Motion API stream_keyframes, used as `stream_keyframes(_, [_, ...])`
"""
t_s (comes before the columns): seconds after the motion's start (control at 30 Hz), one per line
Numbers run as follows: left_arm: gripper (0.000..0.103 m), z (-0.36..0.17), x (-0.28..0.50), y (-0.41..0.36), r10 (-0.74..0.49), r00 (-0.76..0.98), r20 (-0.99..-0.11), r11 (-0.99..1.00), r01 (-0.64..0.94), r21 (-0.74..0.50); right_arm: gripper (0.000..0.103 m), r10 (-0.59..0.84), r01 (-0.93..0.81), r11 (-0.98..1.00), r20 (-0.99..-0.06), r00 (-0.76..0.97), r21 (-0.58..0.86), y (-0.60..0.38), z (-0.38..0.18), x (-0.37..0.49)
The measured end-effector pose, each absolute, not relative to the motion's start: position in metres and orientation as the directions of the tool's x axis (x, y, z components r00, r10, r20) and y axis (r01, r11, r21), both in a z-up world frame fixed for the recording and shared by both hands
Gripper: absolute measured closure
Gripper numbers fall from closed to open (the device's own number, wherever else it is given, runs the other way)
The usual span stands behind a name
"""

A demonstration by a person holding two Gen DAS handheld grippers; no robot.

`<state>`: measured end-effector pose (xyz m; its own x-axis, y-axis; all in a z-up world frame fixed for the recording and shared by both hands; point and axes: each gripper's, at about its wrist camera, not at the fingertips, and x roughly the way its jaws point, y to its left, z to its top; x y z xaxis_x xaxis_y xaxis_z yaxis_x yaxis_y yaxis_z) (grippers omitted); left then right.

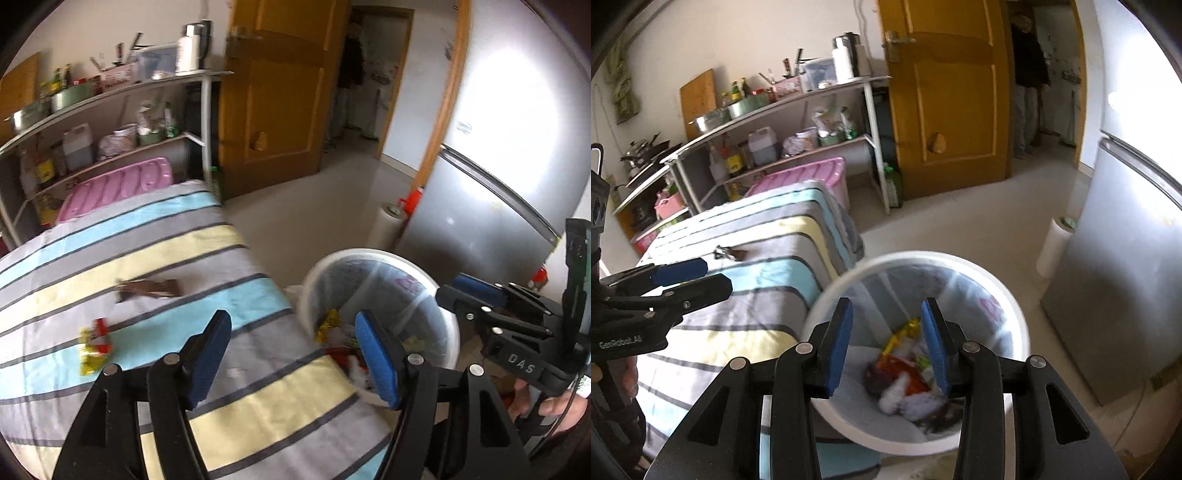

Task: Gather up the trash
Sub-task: 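Move both tools back over the table toward the yellow and brown wrappers, then grasp the yellow chip bag with the left tool while the right tool grasps the brown wrapper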

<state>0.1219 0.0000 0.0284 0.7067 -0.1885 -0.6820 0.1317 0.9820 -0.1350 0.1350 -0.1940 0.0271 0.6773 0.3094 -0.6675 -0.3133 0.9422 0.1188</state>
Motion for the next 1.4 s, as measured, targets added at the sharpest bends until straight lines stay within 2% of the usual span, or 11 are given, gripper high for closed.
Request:
stream_keyframes(0.23, [0.029,0.031,0.109,0.052,-0.082,0.736,-0.672,0.995,0.019,-0.101,0.059,0.368,-0.386,0.914,-0.654,0.661,0.124,-0.152,0.032,0.141])
stream_keyframes(0.6, [0.028,0.022,0.094,0.116,-0.003,0.728,-0.686,0.990,-0.095,-0.105,0.056,0.451,-0.504,0.855,-0.654,0.607,0.122,-0.086,0.032,0.151])
stream_keyframes(1.2, [0.025,-0.020,0.118,0.152,-0.005,0.647,-0.762,0.986,-0.123,-0.111,0.055,0.531,-0.709,0.699,-0.734,0.422,0.098,0.018,-0.005,0.201])
stream_keyframes(1.4, [0.025,-0.026,0.127,0.161,-0.014,0.646,-0.763,0.980,-0.144,-0.139,0.055,0.542,-0.738,0.665,-0.752,0.374,0.113,0.038,-0.021,0.218])
